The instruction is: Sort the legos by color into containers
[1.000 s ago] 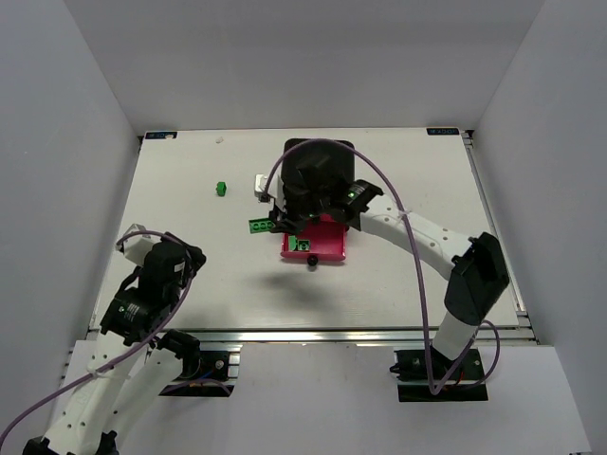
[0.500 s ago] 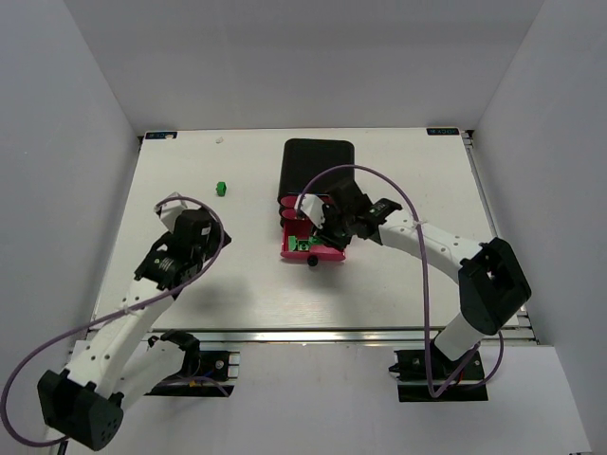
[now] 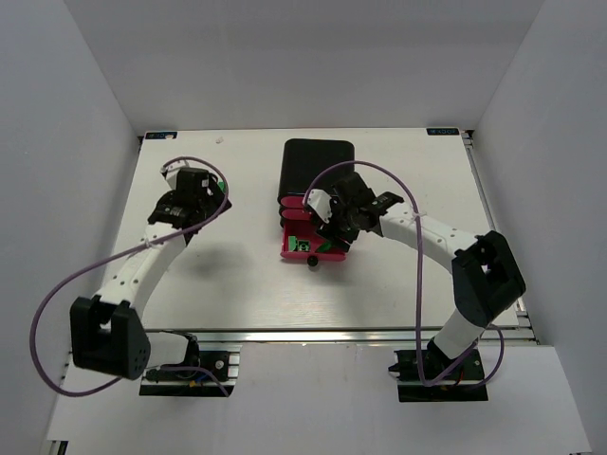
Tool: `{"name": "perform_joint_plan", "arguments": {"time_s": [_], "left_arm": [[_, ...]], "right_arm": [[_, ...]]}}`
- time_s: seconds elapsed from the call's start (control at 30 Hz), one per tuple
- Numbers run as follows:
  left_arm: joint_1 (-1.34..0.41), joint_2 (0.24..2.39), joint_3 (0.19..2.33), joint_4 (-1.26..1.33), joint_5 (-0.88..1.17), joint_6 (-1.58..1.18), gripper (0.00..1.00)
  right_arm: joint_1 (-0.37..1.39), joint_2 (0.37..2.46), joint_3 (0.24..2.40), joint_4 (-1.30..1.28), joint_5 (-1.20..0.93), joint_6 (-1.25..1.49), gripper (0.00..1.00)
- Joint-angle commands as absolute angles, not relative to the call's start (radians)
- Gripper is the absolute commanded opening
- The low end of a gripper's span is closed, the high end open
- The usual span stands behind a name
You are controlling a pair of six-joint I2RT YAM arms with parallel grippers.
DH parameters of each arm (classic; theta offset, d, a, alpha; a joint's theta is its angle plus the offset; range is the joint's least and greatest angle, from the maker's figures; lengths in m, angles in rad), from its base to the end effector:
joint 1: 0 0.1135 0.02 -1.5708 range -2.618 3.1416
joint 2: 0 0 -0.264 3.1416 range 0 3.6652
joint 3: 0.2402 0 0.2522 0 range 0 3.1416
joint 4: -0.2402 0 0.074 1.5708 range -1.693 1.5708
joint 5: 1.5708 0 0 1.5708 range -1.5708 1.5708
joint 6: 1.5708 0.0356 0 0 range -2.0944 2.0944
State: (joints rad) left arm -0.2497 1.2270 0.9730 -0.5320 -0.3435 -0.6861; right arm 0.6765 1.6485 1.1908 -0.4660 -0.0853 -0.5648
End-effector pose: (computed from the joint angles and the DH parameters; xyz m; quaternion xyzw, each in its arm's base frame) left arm 0.2541 -0.0524 0.2825 -0.2609 0.8747 -0.0290 0.4075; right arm 0.2732 0.2232 0.2349 -0.5619 0.7627 0.0581 0.3149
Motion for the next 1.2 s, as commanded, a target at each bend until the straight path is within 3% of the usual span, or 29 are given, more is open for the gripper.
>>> {"name": "perform_joint_plan", "arguments": {"time_s": [0.0,0.13,0.27,0.33,0.37,0.47,0.53,0.7,0.97,1.03,1.17], "left_arm": [[-0.157,1.328,1.054,-0.486,-0.249,-0.621,0.90],[-0.086,1.481,1.140,-0.462,-0.125,-0.563,0.89],[-0.063,1.643,1.222,-0.431,-0.063,-0.471,0.87],[-0.054,1.721,1.258,-0.388,-0.028,-0.443,0.79],[-0.054,1.742,1.268,-0.371,-0.005,-0.419,0.77],[-0.054,1.839,1.345,-0.333,-0.002,-0.394,0.67],[-0.054,1.906,1.388,-0.334,-0.002,-0.380,0.67],[-0.054,2.044,1.558,-0.379,-0.021,-0.345,0.77],[-0.054,2.170,1.670,-0.428,-0.075,-0.324,0.77],[-0.054,2.193,1.690,-0.437,-0.078,-0.325,0.72],[-0.063,2.195,1.692,-0.439,-0.075,-0.330,0.51]], "right_arm": [[0.661,1.608,1.264,-0.505,-0.152,-0.574,0.68],[0.641,1.559,1.311,-0.566,-0.294,-0.578,0.68],[0.618,1.497,1.339,-0.650,-0.457,-0.655,0.62],[0.603,1.479,1.335,-0.650,-0.500,-0.663,0.48],[0.600,1.470,1.335,-0.650,-0.511,-0.666,0.33],[0.575,1.447,1.324,-0.647,-0.529,-0.670,0.10],[0.560,1.443,1.318,-0.646,-0.535,-0.669,0.10],[0.526,1.451,1.328,-0.634,-0.563,-0.646,0.39],[0.483,1.485,1.384,-0.624,-0.577,-0.629,0.42],[0.471,1.491,1.391,-0.621,-0.578,-0.626,0.42],[0.450,1.499,1.397,-0.620,-0.587,-0.612,0.42]]}}
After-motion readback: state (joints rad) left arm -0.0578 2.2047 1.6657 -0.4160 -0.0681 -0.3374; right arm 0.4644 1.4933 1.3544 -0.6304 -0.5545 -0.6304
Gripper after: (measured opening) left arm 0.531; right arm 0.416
